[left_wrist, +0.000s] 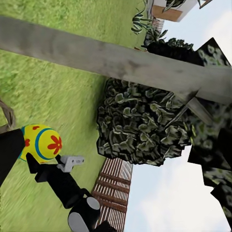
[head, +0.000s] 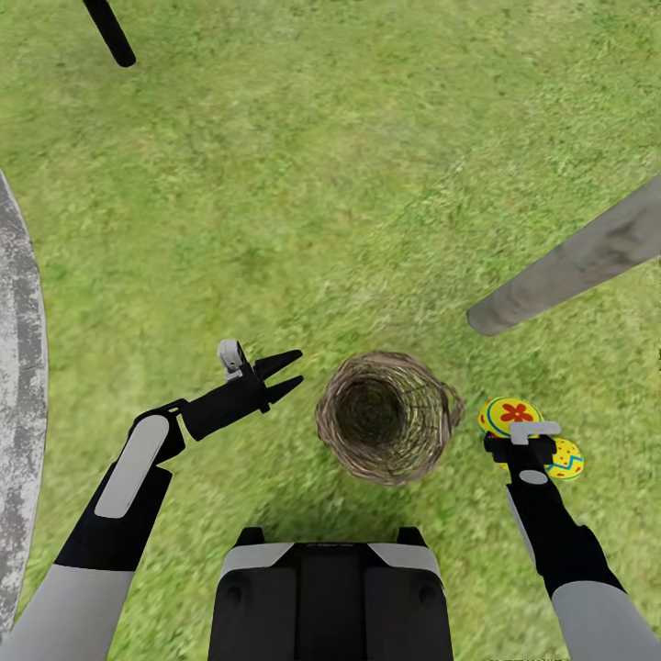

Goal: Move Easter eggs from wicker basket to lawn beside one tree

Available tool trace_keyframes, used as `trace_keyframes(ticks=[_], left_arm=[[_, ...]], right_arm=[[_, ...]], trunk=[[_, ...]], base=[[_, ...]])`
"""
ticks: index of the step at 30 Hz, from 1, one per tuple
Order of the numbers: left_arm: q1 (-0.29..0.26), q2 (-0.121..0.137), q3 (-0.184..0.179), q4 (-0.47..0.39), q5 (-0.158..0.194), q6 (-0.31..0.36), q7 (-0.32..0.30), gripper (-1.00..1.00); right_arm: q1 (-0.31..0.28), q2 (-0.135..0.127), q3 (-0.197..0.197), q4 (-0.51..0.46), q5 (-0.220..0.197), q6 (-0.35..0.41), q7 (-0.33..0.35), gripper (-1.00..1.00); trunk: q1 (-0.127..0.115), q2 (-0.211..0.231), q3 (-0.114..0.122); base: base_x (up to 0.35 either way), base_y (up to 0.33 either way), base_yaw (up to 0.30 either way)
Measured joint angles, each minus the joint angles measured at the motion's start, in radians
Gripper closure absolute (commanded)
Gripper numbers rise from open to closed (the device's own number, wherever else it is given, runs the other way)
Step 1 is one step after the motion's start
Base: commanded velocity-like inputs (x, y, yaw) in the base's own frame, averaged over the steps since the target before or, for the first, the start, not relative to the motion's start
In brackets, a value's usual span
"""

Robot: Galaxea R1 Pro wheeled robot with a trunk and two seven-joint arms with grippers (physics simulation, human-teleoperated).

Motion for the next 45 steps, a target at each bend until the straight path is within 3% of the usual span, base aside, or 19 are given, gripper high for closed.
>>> trace_keyframes(ticks=[5,23,30,45], left_arm=[[0.0,-0.019,-0.037,0.001,-0.003,-0.004,0.001,-1.0],[0.001,-0.022,-0.045,0.002,-0.003,-0.005,0.001,-1.0],[0.001,-0.022,-0.071,0.001,-0.003,-0.005,0.001,-1.0],[0.005,-0.022,-0.072,0.0,-0.002,-0.006,0.001,-1.0]], right_arm=[[0.0,0.0,-0.001,-0.011,0.0,0.001,-0.003,1.0],[0.0,-0.001,-0.002,-0.011,-0.002,0.0,-0.001,1.0],[0.0,-0.001,-0.002,-0.011,-0.002,0.001,-0.001,1.0],[0.0,-0.002,-0.002,-0.011,-0.003,0.0,0.003,1.0]], trunk=[[0.0,0.0,0.006],[0.0,0.0,0.029],[0.0,0.0,0.038],[0.0,0.0,0.057]], base=[[0.0,0.0,-0.211],[0.0,0.0,-0.213],[0.0,0.0,-0.213],[0.0,0.0,-0.213]])
